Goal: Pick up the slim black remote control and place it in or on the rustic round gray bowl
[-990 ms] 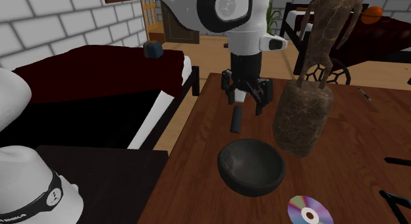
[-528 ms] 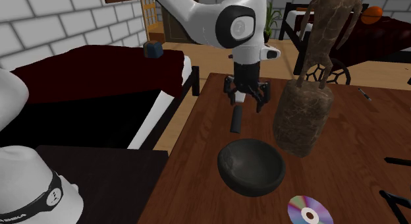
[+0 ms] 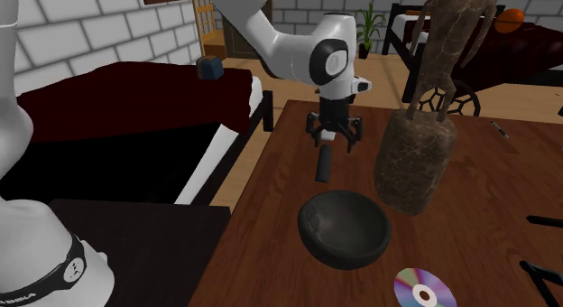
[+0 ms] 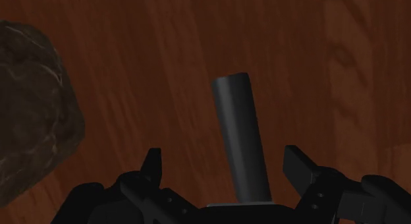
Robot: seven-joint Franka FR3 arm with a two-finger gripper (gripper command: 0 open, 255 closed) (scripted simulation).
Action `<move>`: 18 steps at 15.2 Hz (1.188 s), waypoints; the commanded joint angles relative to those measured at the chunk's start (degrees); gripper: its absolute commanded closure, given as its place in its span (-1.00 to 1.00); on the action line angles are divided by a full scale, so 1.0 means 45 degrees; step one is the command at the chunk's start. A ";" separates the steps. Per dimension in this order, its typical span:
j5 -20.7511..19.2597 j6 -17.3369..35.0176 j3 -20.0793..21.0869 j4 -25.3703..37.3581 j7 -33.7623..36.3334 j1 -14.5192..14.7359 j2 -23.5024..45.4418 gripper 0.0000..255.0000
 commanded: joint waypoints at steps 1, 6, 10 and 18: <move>-0.0292 0.0091 0.0053 0.0565 -0.0055 0.0399 0.0717 -1.00; -0.0840 0.0052 0.0121 0.2187 -0.0451 0.1260 0.2426 -1.00; -0.1013 0.0422 -0.0045 0.2327 -0.0359 0.1359 0.2937 -1.00; -0.1159 0.0734 -0.0195 0.2492 -0.0284 0.1451 0.3412 -1.00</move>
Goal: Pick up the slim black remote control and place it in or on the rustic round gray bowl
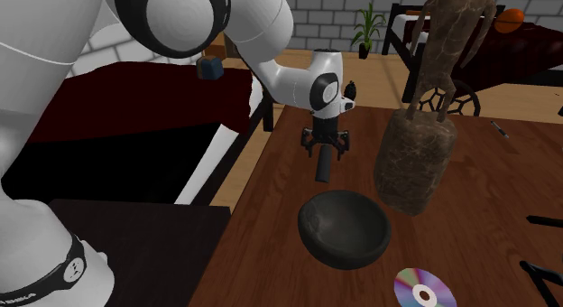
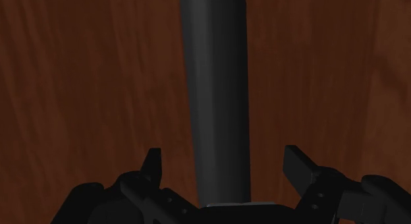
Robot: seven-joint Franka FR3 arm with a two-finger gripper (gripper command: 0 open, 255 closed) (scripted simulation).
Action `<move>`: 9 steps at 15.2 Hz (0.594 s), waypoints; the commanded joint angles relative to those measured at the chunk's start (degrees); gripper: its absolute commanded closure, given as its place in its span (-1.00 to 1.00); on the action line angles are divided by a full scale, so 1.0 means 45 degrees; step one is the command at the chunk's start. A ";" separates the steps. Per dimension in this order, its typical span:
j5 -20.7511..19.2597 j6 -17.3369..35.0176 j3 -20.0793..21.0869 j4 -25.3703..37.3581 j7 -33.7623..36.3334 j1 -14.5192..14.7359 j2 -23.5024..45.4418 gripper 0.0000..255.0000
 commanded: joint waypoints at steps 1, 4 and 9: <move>-0.0003 0.0008 -0.0003 0.0002 0.0005 0.0004 0.0007 -1.00; -0.0003 0.0008 -0.0003 0.0002 0.0005 0.0005 0.0008 1.00; -0.0004 0.0009 -0.0001 -0.0009 0.0019 0.0013 0.0000 1.00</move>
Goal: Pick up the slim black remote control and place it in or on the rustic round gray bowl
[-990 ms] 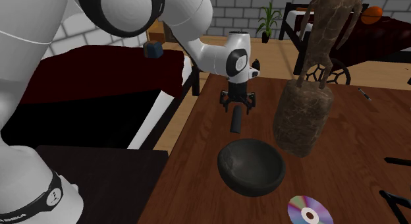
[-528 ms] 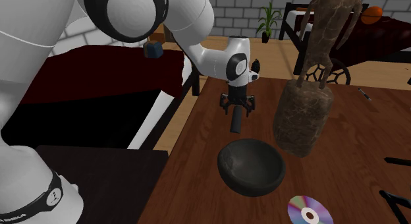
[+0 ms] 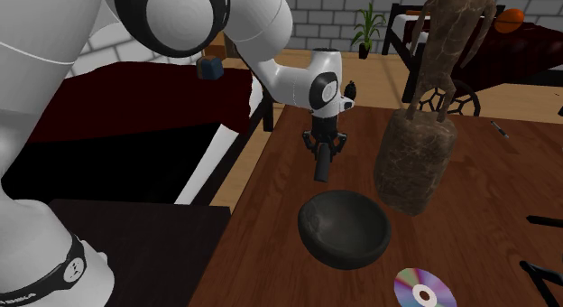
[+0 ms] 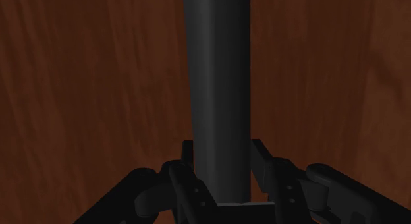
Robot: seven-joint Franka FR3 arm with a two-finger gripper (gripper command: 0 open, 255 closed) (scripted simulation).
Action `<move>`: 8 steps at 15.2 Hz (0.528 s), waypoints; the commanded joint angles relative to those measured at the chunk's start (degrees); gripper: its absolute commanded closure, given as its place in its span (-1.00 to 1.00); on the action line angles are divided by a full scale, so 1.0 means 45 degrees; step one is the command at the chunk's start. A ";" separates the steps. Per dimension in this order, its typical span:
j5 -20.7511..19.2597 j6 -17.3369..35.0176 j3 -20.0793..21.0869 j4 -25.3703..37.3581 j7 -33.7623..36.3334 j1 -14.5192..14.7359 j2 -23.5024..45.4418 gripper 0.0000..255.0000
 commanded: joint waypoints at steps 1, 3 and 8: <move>-0.0010 0.0012 -0.0030 -0.0004 0.0002 -0.0020 0.0016 1.00; -0.0007 0.0019 -0.0030 -0.0024 -0.0016 -0.0042 0.0002 1.00; 0.0157 -0.0369 0.0131 -0.0099 -0.0130 -0.0140 -0.0460 1.00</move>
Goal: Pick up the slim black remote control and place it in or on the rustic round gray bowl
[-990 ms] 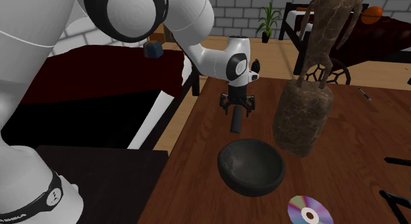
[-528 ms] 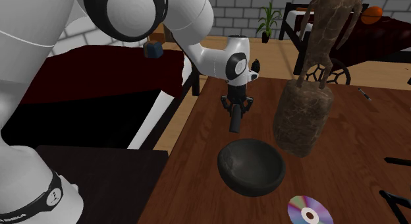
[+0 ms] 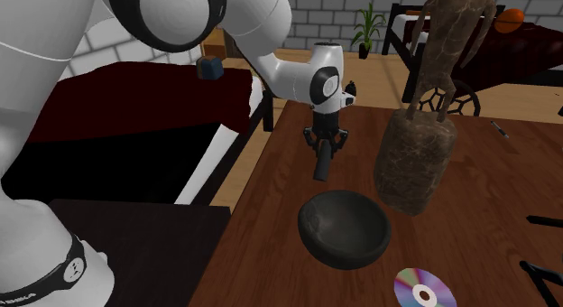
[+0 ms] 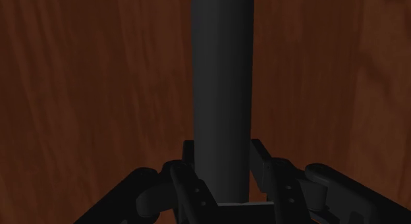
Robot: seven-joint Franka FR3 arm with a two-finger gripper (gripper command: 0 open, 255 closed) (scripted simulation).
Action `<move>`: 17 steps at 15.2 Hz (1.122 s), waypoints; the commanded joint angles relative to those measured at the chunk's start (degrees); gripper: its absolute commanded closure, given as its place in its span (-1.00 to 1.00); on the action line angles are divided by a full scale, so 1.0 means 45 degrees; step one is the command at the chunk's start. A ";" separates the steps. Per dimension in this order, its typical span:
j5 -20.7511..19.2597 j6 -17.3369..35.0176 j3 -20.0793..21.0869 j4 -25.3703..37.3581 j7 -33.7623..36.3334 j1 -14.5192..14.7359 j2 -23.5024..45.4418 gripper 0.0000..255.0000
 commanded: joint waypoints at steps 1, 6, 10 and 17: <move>0.0089 -0.0175 0.0083 -0.0107 -0.0076 -0.0086 -0.0284 1.00; 0.0313 -0.0686 0.0279 -0.0164 -0.0237 -0.0218 -0.0861 1.00; 0.0498 -0.1116 0.0427 -0.0157 -0.0370 -0.0314 -0.1295 1.00; 0.0822 -0.1915 0.0663 -0.0027 -0.0606 -0.0459 -0.1992 1.00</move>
